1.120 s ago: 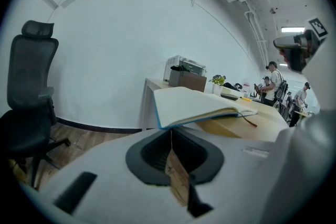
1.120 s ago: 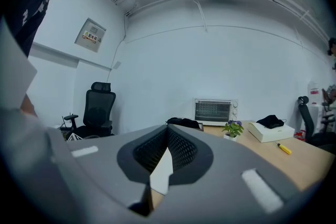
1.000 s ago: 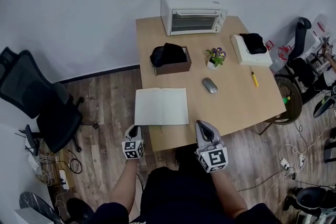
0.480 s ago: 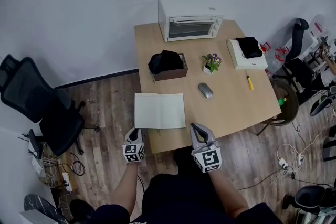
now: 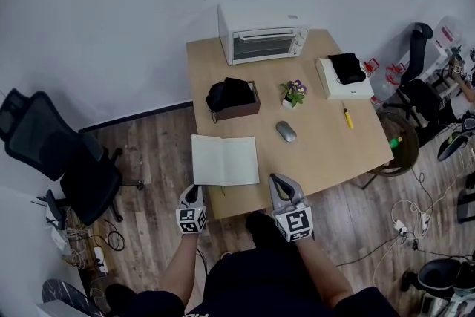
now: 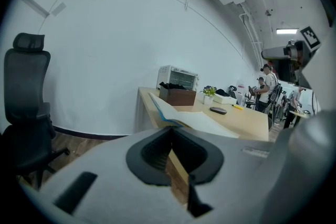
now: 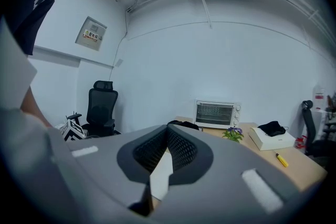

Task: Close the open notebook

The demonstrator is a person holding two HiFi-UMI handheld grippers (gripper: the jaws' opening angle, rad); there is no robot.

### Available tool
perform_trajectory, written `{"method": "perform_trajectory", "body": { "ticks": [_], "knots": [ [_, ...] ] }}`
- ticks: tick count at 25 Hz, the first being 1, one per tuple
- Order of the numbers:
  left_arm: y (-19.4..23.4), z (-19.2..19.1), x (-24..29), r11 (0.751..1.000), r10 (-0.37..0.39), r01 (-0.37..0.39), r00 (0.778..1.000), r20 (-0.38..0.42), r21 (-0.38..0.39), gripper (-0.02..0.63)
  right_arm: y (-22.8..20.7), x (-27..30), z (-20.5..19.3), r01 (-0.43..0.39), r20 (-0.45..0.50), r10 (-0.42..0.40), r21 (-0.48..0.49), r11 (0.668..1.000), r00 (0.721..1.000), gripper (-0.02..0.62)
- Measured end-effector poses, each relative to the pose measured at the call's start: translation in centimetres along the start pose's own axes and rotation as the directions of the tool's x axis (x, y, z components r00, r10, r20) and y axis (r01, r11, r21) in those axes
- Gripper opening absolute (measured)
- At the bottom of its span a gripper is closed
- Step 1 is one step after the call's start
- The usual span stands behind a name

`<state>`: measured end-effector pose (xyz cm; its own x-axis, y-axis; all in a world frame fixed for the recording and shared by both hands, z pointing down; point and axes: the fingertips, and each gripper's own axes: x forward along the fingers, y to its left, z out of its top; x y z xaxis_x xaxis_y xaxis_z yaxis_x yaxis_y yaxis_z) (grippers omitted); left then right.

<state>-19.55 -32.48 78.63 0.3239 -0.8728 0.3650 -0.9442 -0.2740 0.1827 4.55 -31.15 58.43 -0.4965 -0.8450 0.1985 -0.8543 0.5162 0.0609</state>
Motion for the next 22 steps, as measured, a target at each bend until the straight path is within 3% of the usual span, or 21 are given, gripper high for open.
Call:
{"method": "perform_trajectory", "body": {
  "ticks": [22],
  "knots": [
    [-6.3, 3.6, 1.4, 0.996, -0.089, 0.088, 0.996, 0.014, 0.035, -0.014, -3.1, -1.8, 1.0, 0.034, 0.018, -0.035, 0.034, 0.999, 0.999, 0.003]
  ]
}}
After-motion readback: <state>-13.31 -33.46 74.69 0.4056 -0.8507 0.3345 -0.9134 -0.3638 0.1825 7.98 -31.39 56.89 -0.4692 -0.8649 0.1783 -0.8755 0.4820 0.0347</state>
